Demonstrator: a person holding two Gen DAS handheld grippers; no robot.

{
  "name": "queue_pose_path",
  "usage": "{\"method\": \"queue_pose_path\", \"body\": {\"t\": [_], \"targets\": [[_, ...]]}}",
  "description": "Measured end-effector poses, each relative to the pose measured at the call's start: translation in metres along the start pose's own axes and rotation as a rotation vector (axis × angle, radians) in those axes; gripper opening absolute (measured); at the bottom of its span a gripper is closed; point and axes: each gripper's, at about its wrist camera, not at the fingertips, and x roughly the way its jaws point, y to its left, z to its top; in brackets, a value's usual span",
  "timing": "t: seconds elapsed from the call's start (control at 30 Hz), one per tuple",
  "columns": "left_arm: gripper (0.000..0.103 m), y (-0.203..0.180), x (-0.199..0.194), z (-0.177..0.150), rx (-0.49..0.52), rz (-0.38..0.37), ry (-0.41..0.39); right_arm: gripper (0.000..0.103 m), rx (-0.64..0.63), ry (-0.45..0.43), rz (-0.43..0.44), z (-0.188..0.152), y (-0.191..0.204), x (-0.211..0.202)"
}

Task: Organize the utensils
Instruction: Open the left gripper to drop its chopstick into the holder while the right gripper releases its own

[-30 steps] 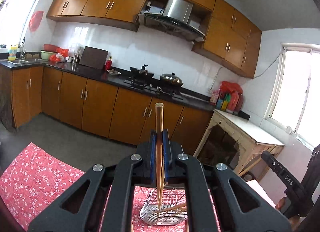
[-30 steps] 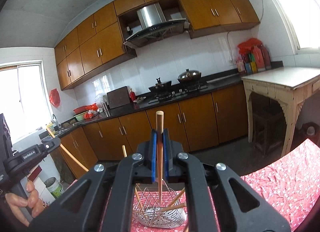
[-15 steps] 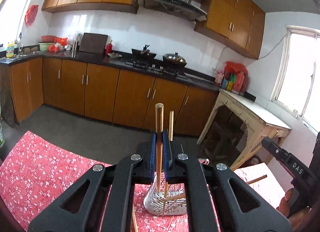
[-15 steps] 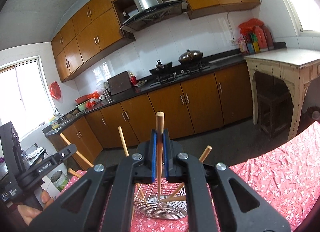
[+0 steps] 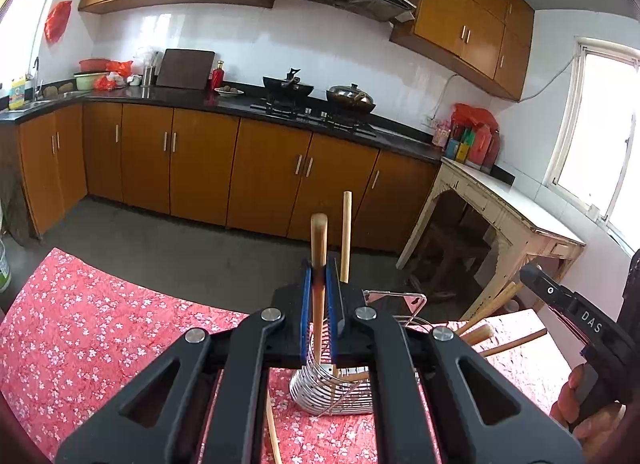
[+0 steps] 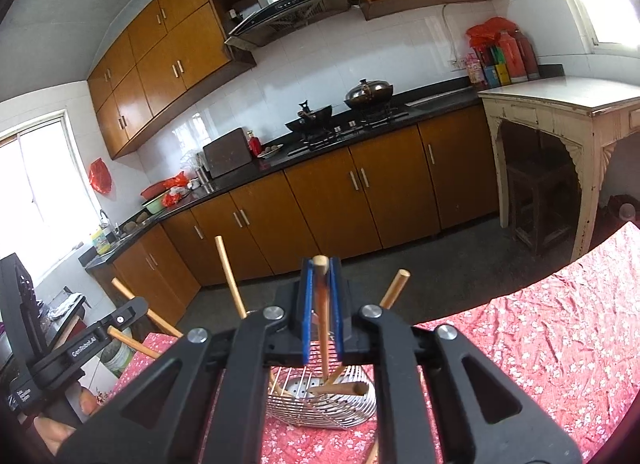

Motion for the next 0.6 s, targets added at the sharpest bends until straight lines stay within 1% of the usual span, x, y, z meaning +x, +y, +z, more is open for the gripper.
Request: {"method": "queue_pose_path", "body": {"t": [0.03, 0.07, 0.13, 0.17, 0.2, 0.27, 0.3, 0.5, 0.6], "targets": [[0.007, 0.001, -0.001, 0.001, -0.001, 0.001, -0.002, 0.017, 0.001, -0.002, -0.003, 0.001, 0.000, -0.001], [0.008, 0.002, -0.003, 0.002, -0.002, 0.004, -0.005, 0.025, 0.002, -0.008, -0.008, 0.001, -0.001, -0.004], [0.008, 0.002, -0.006, 0.004, -0.006, 0.007, -0.012, 0.033, 0.004, -0.023, -0.018, 0.002, -0.003, -0.009], [0.009, 0.003, -0.007, 0.004, -0.007, 0.008, -0.016, 0.034, 0.003, -0.031, -0.020, 0.003, -0.004, -0.012], [0.015, 0.003, -0.010, 0.005, -0.008, 0.011, -0.022, 0.035, 0.001, -0.037, -0.021, 0.003, -0.004, -0.014], [0.033, 0.005, -0.015, 0.006, -0.010, 0.020, -0.036, 0.035, -0.007, -0.050, -0.027, 0.004, -0.004, -0.021], [0.034, 0.005, -0.018, 0.006, -0.011, 0.022, -0.044, 0.035, -0.010, -0.055, -0.029, 0.004, -0.003, -0.024], [0.034, 0.014, -0.039, 0.008, -0.020, 0.028, -0.077, 0.036, -0.042, -0.091, -0.046, -0.002, -0.003, -0.055], [0.034, 0.023, -0.054, 0.003, -0.026, 0.035, -0.089, 0.036, -0.051, -0.106, -0.063, -0.010, -0.008, -0.076]]}}
